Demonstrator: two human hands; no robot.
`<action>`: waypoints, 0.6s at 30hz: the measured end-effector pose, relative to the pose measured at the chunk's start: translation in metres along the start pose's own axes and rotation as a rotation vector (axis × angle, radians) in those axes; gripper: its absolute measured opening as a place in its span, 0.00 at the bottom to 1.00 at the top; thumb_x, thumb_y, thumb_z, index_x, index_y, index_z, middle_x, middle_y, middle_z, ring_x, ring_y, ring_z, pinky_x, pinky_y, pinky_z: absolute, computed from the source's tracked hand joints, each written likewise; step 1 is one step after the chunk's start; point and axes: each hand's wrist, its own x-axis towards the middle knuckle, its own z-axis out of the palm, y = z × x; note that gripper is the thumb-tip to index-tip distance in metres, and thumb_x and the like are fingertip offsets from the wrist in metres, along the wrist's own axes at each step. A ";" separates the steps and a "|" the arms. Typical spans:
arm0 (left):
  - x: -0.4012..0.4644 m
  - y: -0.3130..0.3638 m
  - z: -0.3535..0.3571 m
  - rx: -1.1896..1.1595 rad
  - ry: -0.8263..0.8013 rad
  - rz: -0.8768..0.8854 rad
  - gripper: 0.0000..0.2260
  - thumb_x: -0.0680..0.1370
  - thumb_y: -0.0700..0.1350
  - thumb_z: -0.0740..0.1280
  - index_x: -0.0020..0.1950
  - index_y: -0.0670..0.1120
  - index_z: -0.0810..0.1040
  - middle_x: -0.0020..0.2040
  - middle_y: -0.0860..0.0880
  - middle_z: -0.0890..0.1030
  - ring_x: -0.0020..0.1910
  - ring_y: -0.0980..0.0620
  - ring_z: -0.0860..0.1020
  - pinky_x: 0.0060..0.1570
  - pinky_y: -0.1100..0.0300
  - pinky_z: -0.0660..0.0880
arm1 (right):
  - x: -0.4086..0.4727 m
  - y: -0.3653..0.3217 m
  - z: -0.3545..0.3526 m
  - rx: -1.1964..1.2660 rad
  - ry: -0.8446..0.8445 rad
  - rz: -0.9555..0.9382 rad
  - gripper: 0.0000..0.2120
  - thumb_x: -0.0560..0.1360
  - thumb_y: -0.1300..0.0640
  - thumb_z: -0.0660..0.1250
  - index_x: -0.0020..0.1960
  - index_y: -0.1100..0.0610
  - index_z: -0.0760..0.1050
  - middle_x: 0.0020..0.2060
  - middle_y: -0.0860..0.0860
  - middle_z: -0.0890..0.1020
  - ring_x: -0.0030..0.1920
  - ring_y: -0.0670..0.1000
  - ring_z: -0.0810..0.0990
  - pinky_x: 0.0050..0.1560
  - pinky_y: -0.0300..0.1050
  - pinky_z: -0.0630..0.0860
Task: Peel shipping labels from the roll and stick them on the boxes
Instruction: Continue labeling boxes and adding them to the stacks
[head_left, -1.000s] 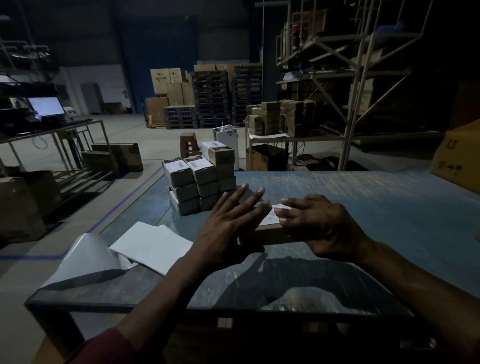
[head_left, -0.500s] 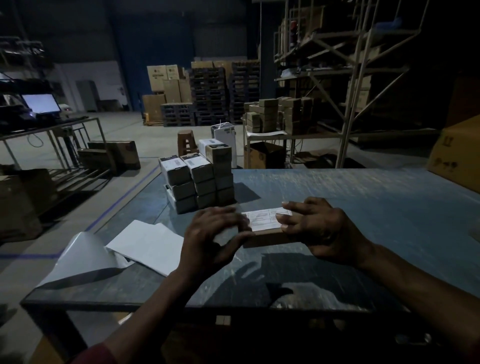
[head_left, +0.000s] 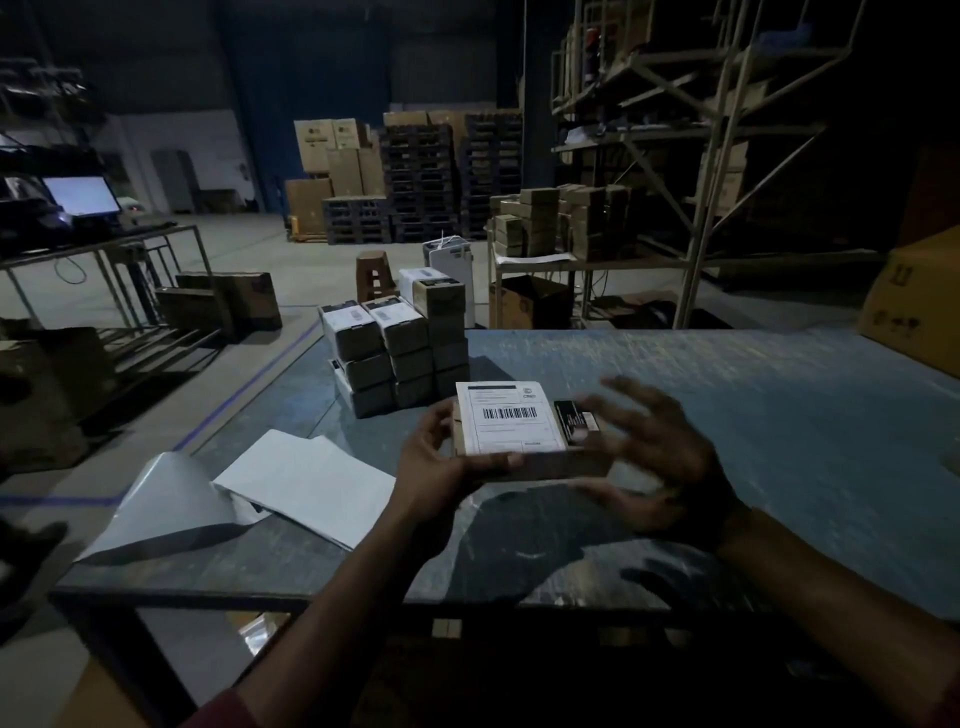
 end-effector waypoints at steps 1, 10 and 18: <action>0.000 -0.004 -0.003 0.075 -0.013 0.057 0.35 0.63 0.26 0.81 0.65 0.48 0.78 0.60 0.50 0.84 0.56 0.49 0.86 0.49 0.50 0.85 | 0.005 -0.001 -0.003 0.025 0.017 0.158 0.25 0.74 0.46 0.77 0.66 0.58 0.81 0.71 0.56 0.78 0.74 0.60 0.73 0.70 0.63 0.73; -0.008 -0.013 0.005 0.237 -0.214 0.228 0.39 0.65 0.28 0.82 0.71 0.47 0.71 0.62 0.56 0.83 0.62 0.49 0.84 0.54 0.44 0.84 | 0.019 0.016 0.009 0.889 -0.285 1.235 0.45 0.57 0.39 0.87 0.70 0.44 0.75 0.56 0.54 0.86 0.54 0.58 0.87 0.53 0.64 0.84; -0.005 -0.010 0.003 0.354 -0.186 0.279 0.29 0.70 0.34 0.81 0.68 0.45 0.75 0.58 0.50 0.86 0.58 0.54 0.85 0.55 0.53 0.84 | 0.010 -0.003 0.009 0.753 -0.228 1.009 0.33 0.62 0.52 0.87 0.64 0.48 0.79 0.52 0.47 0.87 0.51 0.45 0.87 0.48 0.44 0.85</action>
